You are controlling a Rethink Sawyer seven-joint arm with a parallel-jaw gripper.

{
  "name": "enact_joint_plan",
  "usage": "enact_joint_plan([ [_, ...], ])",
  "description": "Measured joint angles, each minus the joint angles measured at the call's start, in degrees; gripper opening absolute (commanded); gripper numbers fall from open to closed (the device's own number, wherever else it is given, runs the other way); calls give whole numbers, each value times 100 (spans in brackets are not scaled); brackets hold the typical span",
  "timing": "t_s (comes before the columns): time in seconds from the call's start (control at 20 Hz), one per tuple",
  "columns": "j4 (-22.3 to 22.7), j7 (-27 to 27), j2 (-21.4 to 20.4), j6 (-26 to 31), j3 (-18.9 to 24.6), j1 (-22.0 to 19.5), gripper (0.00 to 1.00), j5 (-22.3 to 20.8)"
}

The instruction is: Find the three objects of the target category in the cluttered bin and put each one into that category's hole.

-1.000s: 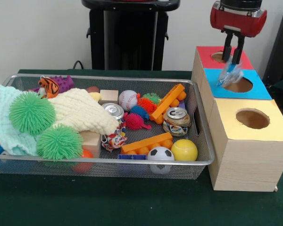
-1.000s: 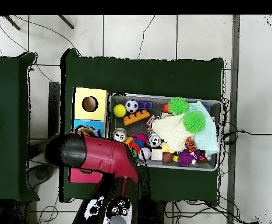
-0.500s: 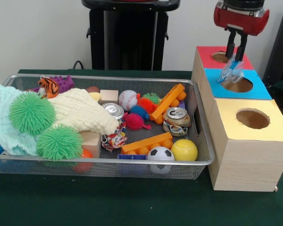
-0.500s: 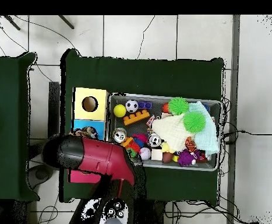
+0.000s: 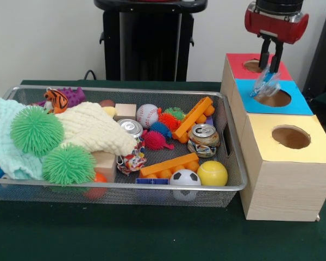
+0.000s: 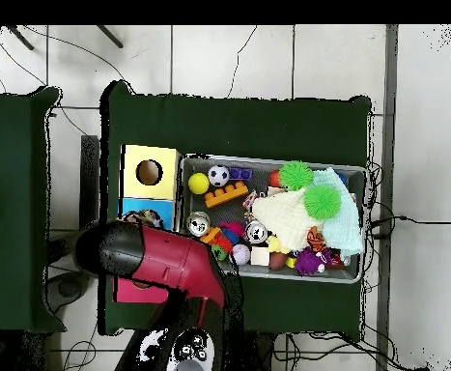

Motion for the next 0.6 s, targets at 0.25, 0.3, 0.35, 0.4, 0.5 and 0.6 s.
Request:
enact_joint_plan([
  [0.25,-2,0,42,-2,-22,2,0,140],
  [0.3,-2,0,45,-2,-22,3,0,163],
  [0.35,-2,0,50,-8,-22,5,0,186],
  [0.4,-2,0,55,-14,-23,7,0,209],
  [0.5,-2,0,66,-24,-26,12,0,260],
  [0.6,-2,0,79,-46,-26,14,0,320],
])
